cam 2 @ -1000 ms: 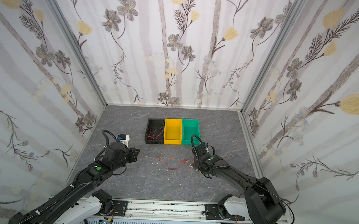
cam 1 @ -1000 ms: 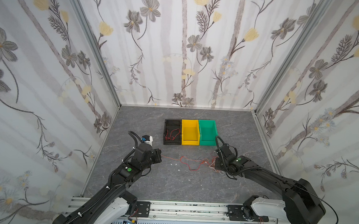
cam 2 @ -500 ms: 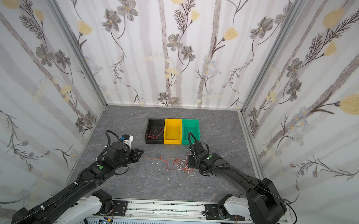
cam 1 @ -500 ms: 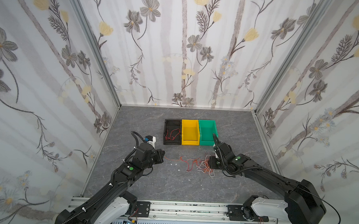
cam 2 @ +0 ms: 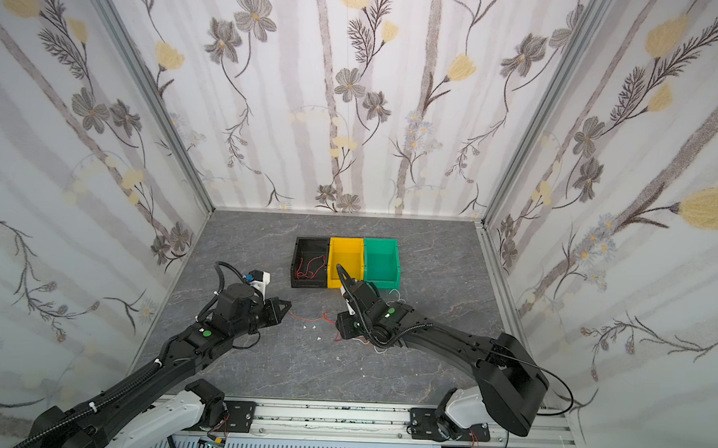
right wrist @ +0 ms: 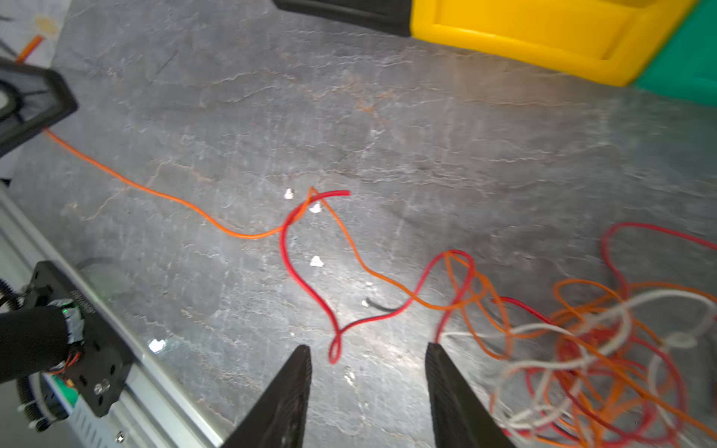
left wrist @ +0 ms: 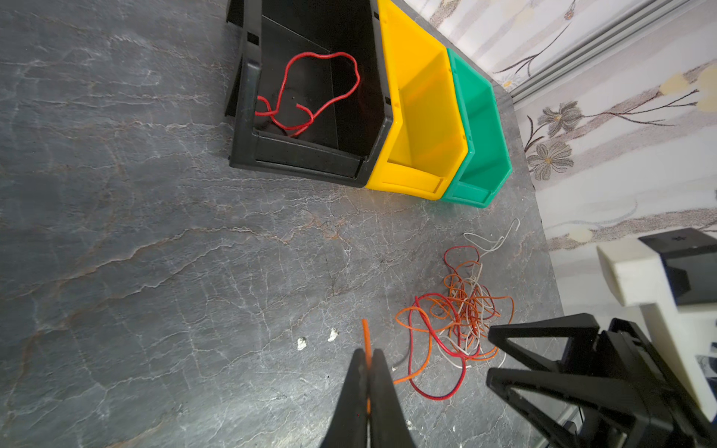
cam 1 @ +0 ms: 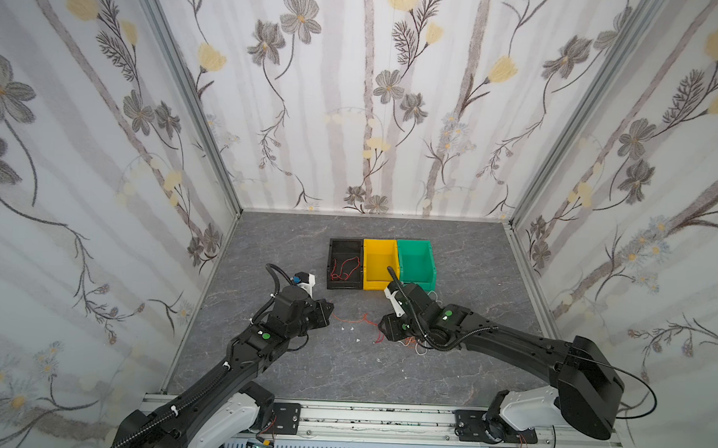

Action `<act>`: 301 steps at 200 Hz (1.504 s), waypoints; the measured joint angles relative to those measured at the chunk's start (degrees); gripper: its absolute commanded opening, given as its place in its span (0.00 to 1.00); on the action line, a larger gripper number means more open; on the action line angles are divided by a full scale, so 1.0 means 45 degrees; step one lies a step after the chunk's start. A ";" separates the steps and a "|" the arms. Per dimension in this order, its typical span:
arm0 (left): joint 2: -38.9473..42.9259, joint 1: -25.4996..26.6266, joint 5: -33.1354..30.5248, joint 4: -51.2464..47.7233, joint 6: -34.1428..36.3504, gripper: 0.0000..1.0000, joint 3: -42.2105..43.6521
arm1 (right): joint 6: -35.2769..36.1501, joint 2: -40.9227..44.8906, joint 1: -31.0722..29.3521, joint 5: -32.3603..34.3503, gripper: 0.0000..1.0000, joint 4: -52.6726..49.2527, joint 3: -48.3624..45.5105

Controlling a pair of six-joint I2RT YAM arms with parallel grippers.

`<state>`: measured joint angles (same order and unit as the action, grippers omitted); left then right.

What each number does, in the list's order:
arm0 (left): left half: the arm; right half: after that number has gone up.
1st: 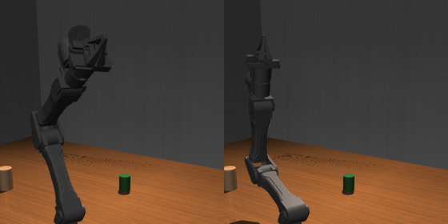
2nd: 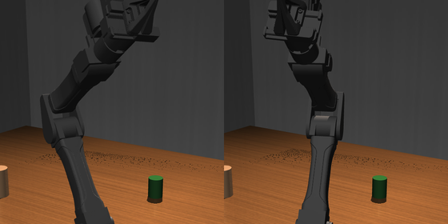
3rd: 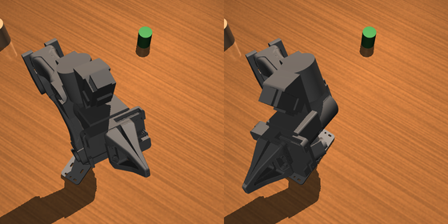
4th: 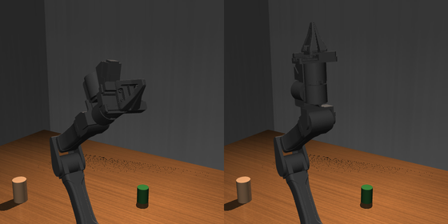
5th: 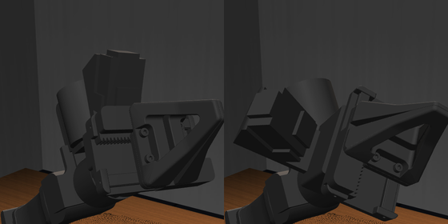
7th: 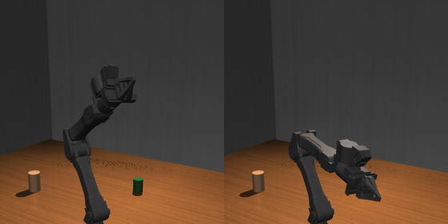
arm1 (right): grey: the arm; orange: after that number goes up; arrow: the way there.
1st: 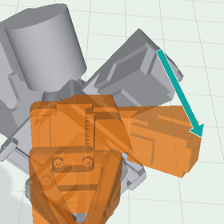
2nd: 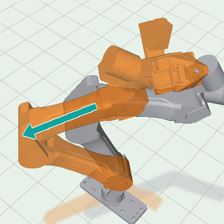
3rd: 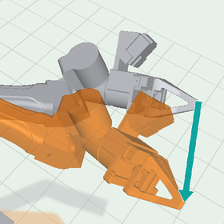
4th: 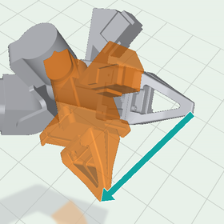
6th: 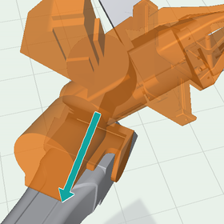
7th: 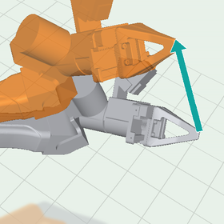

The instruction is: Untangle the cables

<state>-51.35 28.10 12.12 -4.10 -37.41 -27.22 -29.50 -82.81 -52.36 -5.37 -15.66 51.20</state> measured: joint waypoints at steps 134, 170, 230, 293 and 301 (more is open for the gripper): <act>0.0063 -0.0073 -0.0933 -0.0189 -0.0359 0.00 0.0228 | 0.1758 -0.0126 -0.0704 -0.0408 0.00 0.0631 -0.0296; -0.0117 -0.0117 -0.1137 -0.0199 -0.0452 0.00 0.0277 | 0.2599 0.0816 -0.0656 -0.1326 0.00 0.0957 -0.1005; -0.0267 -0.0432 -0.1661 -0.0806 -0.0695 0.00 0.0282 | 0.2890 0.1909 -0.0015 -0.2336 0.00 0.1253 -0.1783; -0.0073 -0.0568 -0.1715 -0.0971 -0.0787 0.00 0.0364 | 0.2137 0.2987 0.1336 -0.3045 0.00 0.1787 -0.2589; -0.0034 -0.0583 -0.1734 -0.0981 -0.0787 0.00 0.0364 | 0.2064 0.3099 0.1486 -0.2909 0.00 0.1700 -0.2594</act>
<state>-51.51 25.47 4.32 -8.51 -40.95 -25.58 -20.21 -68.86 -45.67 -18.46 -8.01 39.53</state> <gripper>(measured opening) 0.050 0.049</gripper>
